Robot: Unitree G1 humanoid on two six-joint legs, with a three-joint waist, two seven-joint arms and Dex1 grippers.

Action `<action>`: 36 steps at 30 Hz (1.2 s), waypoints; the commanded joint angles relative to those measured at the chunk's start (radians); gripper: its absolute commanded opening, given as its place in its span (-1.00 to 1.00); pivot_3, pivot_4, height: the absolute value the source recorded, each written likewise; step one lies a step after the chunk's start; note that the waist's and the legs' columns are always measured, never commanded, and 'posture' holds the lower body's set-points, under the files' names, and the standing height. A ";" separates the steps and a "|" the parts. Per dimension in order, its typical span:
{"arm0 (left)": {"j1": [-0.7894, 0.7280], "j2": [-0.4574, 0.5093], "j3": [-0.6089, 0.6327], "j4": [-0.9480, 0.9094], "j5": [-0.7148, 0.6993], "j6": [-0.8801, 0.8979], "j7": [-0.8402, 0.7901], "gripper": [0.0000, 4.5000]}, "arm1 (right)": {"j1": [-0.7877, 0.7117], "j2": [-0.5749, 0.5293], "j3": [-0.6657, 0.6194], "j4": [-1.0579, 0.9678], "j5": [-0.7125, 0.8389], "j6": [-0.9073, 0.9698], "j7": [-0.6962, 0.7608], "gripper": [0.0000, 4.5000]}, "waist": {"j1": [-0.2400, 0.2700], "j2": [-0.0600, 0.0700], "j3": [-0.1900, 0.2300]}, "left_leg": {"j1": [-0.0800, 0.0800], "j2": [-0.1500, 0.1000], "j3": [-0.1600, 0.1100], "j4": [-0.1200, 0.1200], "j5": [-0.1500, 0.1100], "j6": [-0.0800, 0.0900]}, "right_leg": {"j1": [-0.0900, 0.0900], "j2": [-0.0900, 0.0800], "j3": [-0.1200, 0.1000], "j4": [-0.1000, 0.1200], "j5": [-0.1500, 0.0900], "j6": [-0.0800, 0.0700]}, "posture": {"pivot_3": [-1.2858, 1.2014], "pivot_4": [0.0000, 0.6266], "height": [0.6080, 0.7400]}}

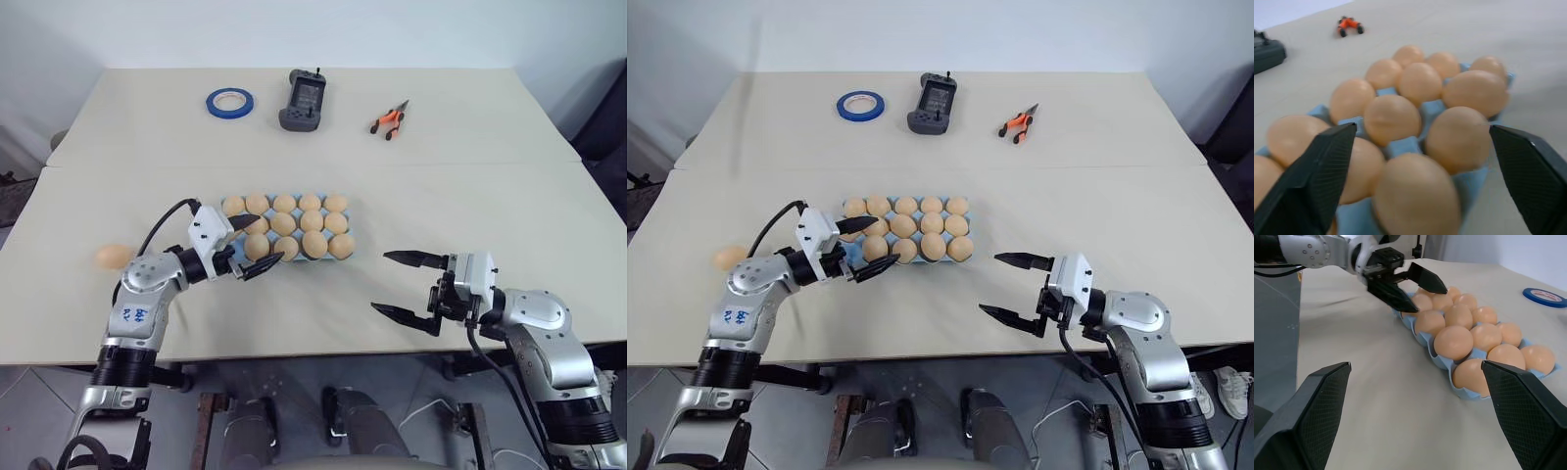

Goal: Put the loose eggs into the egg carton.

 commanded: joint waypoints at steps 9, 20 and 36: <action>0.306 0.103 0.391 -0.212 -0.120 -0.011 0.100 0.99 | -0.036 0.021 0.028 0.017 0.021 -0.023 0.030 1.00 | -0.003 0.000 0.000 | 0.001 0.001 0.000 0.000 -0.001 -0.001 | 0.000 0.000 0.001 0.000 -0.004 -0.006 | 0.03 -0.52 1.00; 0.649 -0.171 0.639 -0.345 -0.165 0.011 0.447 0.99 | -0.108 0.119 0.031 0.116 0.050 -0.156 0.112 1.00 | -0.001 -0.002 -0.001 | -0.001 0.001 0.001 0.000 -0.004 0.001 | 0.002 0.000 0.001 -0.009 -0.005 -0.009 | 0.03 -0.52 1.00; 0.452 -0.107 0.552 -0.265 -0.122 0.104 0.583 0.99 | -0.168 0.217 0.080 0.310 0.010 -0.230 0.161 1.00 | 0.000 -0.004 -0.002 | -0.002 0.002 0.005 -0.002 -0.010 0.005 | 0.004 0.001 0.003 -0.020 0.002 -0.005 | 0.03 -0.52 1.00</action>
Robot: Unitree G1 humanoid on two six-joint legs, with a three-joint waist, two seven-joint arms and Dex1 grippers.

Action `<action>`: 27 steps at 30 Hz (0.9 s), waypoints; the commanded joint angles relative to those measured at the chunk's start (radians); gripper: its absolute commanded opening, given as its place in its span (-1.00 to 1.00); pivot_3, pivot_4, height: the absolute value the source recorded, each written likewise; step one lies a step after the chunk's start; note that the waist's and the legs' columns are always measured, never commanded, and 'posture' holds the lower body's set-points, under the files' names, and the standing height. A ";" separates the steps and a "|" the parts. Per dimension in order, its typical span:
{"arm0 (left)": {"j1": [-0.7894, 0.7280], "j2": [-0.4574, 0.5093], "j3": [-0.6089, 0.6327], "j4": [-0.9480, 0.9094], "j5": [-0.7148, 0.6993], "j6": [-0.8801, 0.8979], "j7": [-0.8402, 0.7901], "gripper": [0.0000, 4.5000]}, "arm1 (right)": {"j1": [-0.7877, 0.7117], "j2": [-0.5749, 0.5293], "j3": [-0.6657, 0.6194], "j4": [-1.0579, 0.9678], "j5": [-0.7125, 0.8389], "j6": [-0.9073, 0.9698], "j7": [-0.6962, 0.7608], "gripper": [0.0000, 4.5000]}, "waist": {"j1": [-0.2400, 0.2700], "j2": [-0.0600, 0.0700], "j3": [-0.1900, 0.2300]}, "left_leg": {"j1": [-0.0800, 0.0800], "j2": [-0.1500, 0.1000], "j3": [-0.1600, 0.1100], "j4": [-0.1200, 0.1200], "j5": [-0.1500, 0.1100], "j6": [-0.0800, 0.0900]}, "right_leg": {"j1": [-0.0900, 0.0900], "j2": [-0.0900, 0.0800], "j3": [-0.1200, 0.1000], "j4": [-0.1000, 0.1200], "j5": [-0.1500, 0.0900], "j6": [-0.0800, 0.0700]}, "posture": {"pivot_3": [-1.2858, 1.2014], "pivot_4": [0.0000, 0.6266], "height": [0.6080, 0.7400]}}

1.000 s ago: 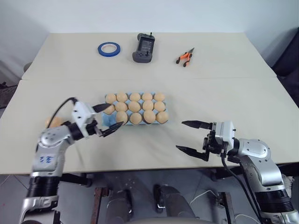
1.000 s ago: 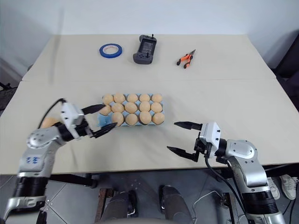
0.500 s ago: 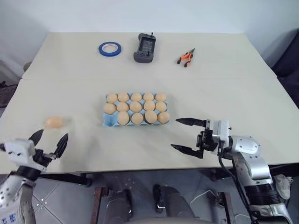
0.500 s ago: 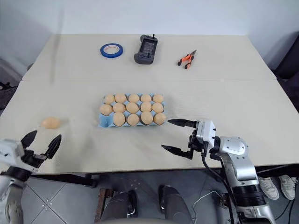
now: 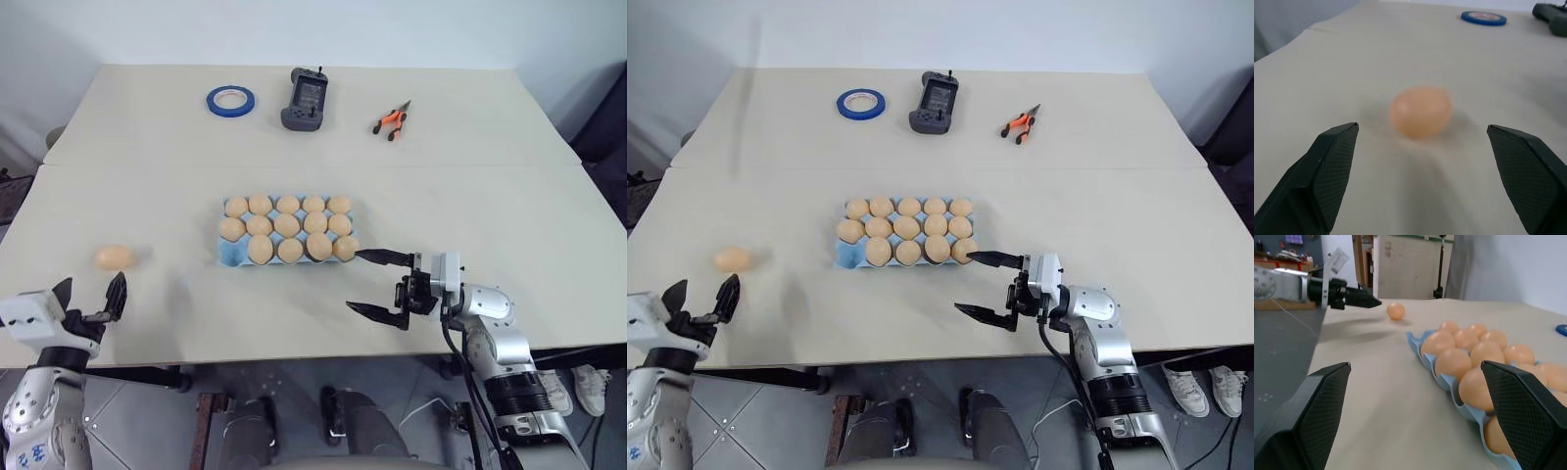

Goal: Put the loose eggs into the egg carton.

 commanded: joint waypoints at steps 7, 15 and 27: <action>-0.197 0.159 -0.070 0.242 0.074 -0.013 -0.047 0.99 | -0.003 0.015 0.015 -0.009 -0.005 -0.025 -0.004 1.00 | -0.005 0.000 0.000 | 0.003 0.001 0.000 0.001 0.000 -0.005 | -0.005 0.001 0.000 0.015 -0.002 0.003 | 0.03 -0.52 1.00; -0.240 0.199 -0.084 0.360 0.094 -0.001 -0.059 0.81 | 0.012 -0.003 0.002 -0.027 -0.005 -0.015 -0.026 1.00 | -0.001 -0.001 -0.001 | 0.002 0.001 0.000 0.002 0.001 -0.006 | -0.009 0.001 0.000 0.020 -0.002 0.003 | 0.03 -0.52 1.00; -0.246 0.190 -0.131 0.249 0.039 -0.069 -0.200 0.02 | 0.020 -0.009 0.007 -0.032 -0.006 -0.012 -0.045 1.00 | 0.000 -0.001 -0.001 | 0.002 0.001 0.001 0.002 0.001 -0.006 | -0.009 0.001 0.000 0.020 -0.002 0.003 | 0.03 -0.52 1.00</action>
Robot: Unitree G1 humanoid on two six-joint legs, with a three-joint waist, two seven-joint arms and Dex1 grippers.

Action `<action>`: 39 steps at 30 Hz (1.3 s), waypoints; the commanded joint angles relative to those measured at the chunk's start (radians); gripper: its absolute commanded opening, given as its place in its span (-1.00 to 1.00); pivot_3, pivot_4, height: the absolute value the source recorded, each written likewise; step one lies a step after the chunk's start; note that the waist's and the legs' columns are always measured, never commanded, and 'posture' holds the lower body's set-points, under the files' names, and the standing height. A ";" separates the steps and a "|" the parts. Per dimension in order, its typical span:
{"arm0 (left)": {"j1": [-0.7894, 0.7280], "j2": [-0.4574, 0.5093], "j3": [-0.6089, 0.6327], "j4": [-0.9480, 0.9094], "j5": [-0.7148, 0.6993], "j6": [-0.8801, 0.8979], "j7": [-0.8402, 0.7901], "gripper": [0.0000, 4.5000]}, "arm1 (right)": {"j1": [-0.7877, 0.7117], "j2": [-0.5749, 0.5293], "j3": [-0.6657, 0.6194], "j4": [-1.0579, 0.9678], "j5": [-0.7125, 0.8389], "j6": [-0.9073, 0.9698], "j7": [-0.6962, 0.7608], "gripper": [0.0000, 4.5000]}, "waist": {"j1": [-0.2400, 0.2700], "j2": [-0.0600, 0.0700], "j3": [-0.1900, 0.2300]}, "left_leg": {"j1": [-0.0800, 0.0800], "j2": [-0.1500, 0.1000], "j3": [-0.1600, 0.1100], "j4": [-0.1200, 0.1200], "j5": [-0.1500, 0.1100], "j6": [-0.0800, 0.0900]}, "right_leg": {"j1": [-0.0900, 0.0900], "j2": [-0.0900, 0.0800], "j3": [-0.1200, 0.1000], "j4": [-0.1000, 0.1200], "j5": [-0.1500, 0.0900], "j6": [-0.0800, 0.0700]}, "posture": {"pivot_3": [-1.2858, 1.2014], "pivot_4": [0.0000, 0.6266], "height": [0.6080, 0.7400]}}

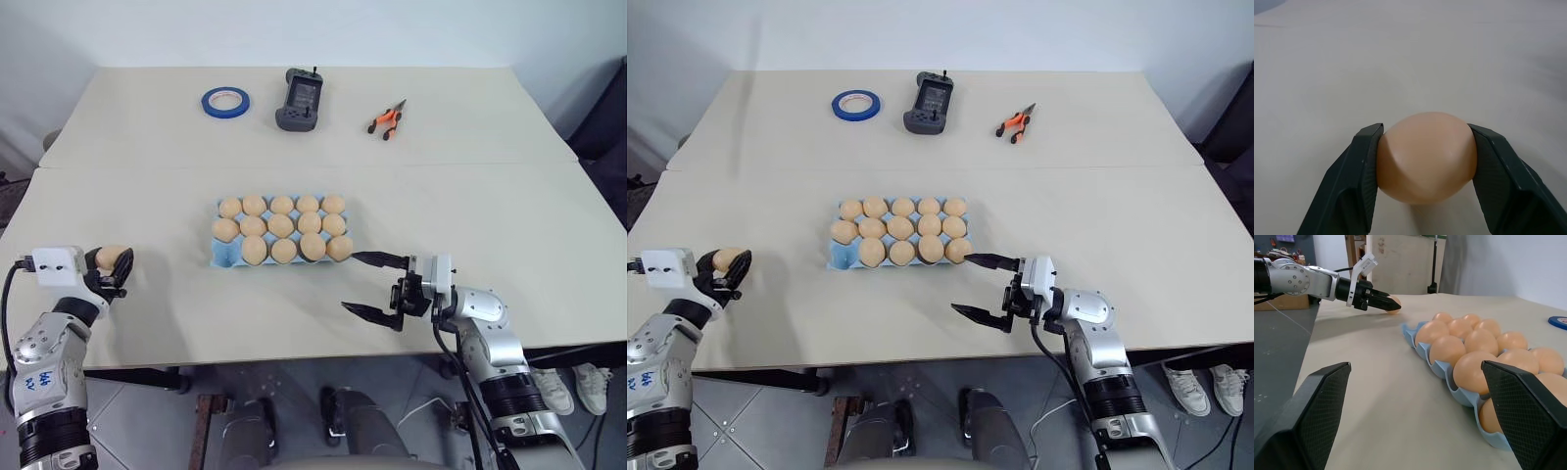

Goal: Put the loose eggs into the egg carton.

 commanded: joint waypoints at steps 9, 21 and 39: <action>-0.102 0.042 -0.305 -0.233 -0.018 0.011 -0.306 0.02 | 0.001 -0.015 -0.019 -0.032 -0.002 0.003 -0.027 1.00 | 0.002 0.000 0.000 | 0.000 0.000 0.003 0.001 0.000 0.000 | 0.000 -0.001 0.001 0.000 0.000 0.000 | 0.03 -0.52 1.00; -0.128 0.041 -0.326 -0.167 -0.029 0.006 -0.359 0.99 | 0.045 -0.021 -0.026 -0.087 -0.004 0.011 -0.083 1.00 | -0.001 0.000 0.000 | 0.000 0.000 0.003 0.003 0.002 -0.002 | -0.004 0.001 0.003 0.009 -0.002 0.001 | 0.03 -0.52 1.00; 0.160 0.231 -0.142 -0.077 -0.019 -0.186 -0.570 0.99 | 0.050 -0.133 -0.125 -0.001 -0.035 0.016 -0.136 1.00 | 0.000 0.000 0.000 | 0.000 0.000 0.003 0.003 0.002 -0.002 | -0.006 -0.001 0.003 0.009 -0.012 -0.017 | 0.03 -0.52 1.00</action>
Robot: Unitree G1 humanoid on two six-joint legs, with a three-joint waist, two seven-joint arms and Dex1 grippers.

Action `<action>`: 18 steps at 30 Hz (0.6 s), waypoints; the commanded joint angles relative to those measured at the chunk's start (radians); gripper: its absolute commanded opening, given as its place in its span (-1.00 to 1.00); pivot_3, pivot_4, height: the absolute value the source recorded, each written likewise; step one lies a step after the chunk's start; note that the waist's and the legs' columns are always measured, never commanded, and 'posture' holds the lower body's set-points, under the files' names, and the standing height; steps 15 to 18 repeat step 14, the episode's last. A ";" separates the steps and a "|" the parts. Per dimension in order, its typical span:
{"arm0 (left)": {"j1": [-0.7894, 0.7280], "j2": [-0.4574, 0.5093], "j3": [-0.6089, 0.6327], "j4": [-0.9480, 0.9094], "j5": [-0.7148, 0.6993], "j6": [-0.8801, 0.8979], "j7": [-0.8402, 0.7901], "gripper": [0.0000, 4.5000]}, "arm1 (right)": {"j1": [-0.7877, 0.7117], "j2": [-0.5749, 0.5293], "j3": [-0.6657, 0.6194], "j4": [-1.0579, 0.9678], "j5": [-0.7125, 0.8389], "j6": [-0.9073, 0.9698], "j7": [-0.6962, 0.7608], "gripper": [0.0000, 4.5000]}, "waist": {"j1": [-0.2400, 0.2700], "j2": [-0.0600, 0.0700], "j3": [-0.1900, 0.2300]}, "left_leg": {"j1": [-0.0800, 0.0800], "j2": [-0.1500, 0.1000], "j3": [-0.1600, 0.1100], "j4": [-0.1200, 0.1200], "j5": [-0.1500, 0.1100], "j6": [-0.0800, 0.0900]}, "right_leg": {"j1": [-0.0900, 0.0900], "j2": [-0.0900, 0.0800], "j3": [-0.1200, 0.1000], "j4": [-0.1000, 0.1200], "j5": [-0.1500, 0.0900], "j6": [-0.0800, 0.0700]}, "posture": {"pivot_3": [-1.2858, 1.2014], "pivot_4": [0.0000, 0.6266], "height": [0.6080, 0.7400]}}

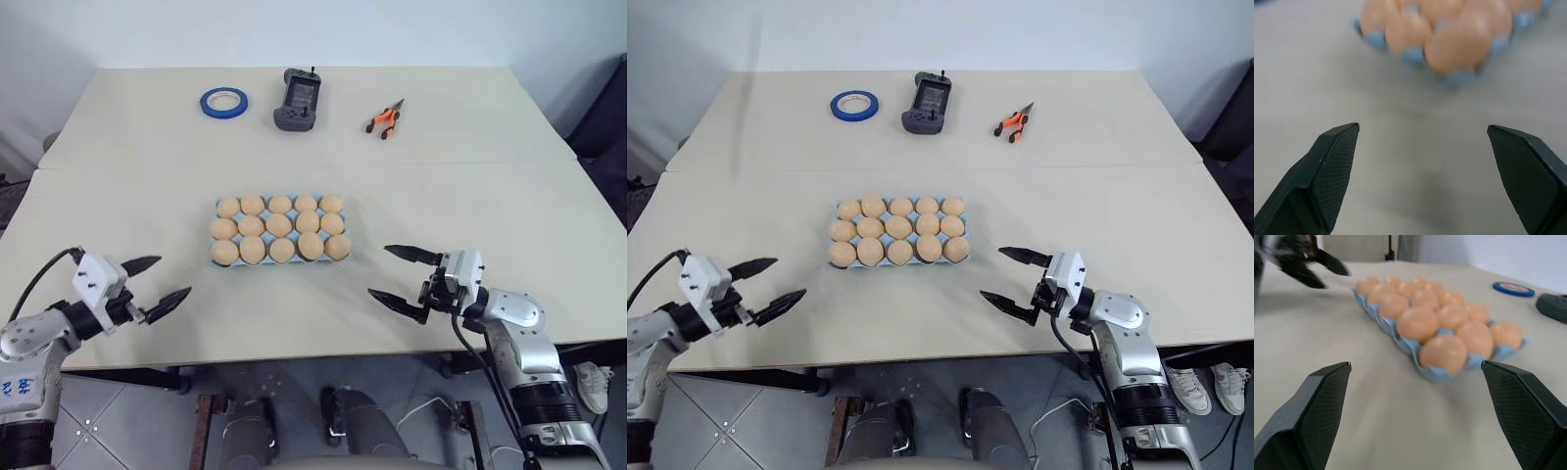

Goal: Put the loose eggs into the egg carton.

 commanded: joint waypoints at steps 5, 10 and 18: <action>0.008 -0.007 -0.016 -0.046 0.007 -0.030 -0.018 0.99 | -0.017 -0.021 -0.047 0.021 0.004 -0.013 -0.008 1.00 | -0.001 0.000 0.000 | 0.000 -0.001 0.000 0.000 0.000 0.000 | 0.001 0.000 0.000 -0.002 0.001 0.002 | 0.03 -0.52 1.00; 0.000 -0.029 -0.045 -0.083 0.017 -0.024 0.002 0.99 | -0.029 -0.023 -0.042 0.036 0.012 -0.013 0.019 1.00 | -0.004 0.000 0.000 | 0.000 0.000 0.000 -0.001 0.000 0.000 | 0.001 0.000 0.000 -0.002 0.003 0.004 | 0.03 -0.52 1.00; 0.011 -0.032 -0.039 -0.101 0.033 -0.032 0.032 0.99 | -0.043 -0.015 -0.039 0.046 0.010 -0.014 0.025 1.00 | -0.005 0.000 0.000 | 0.000 0.000 0.000 -0.001 0.000 0.000 | 0.001 0.001 0.000 -0.001 0.009 0.015 | 0.03 -0.52 1.00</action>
